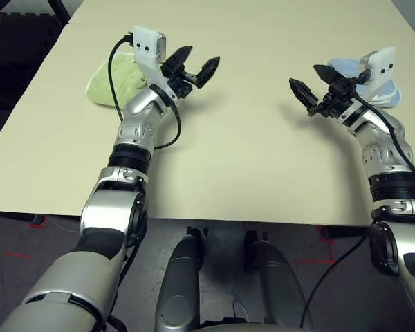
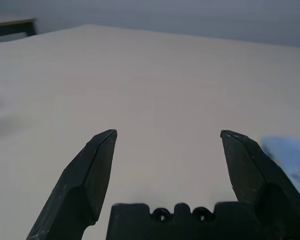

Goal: Fold the towel and set it aside.

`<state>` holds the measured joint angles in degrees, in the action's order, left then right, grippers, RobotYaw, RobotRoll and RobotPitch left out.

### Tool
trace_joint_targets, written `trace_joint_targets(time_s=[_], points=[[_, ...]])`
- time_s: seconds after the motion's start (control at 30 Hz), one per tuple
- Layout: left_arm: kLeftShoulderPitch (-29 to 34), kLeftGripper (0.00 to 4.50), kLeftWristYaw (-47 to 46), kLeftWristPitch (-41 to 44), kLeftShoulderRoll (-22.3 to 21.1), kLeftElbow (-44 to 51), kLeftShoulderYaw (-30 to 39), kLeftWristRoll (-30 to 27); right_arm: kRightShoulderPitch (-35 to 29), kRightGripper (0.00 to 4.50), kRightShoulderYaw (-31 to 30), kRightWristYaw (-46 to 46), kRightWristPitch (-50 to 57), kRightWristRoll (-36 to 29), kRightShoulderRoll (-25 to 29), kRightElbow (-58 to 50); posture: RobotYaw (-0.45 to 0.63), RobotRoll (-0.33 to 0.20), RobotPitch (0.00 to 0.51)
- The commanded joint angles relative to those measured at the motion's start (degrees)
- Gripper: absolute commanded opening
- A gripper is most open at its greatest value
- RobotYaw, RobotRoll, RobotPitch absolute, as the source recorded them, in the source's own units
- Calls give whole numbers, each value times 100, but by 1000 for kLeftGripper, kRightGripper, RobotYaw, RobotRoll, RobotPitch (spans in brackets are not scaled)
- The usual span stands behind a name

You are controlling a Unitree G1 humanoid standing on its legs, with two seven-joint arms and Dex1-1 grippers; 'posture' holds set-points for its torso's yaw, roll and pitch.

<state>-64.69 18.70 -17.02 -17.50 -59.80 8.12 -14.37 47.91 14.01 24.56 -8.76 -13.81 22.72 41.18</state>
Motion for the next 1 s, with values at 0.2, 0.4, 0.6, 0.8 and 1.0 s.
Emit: trace_joint_targets(time_s=[0.2, 0.4, 0.6, 0.8, 1.0], points=[[276, 4489, -958, -223, -794, -218, 323, 494, 600, 4500, 320, -372, -705, 153, 611, 1695, 27, 0, 252], [541, 4489, -562, -12, -1241, -418, 568, 380, 669, 4500, 474, 53, -951, 69, 987, 2216, 23, 0, 246], [768, 4489, 323, -40, -1398, -454, 732, 220, 522, 4500, 750, 512, -860, -161, 1349, 2334, -4, 0, 246], [744, 4489, 958, -145, -1350, -436, 802, 154, 471, 4500, 956, 689, -821, -319, 1533, 2430, -6, 0, 247], [764, 4489, 1411, -225, -1391, -305, 860, 78, 298, 4500, 993, 890, -723, -386, 1549, 2402, -21, 0, 236]])
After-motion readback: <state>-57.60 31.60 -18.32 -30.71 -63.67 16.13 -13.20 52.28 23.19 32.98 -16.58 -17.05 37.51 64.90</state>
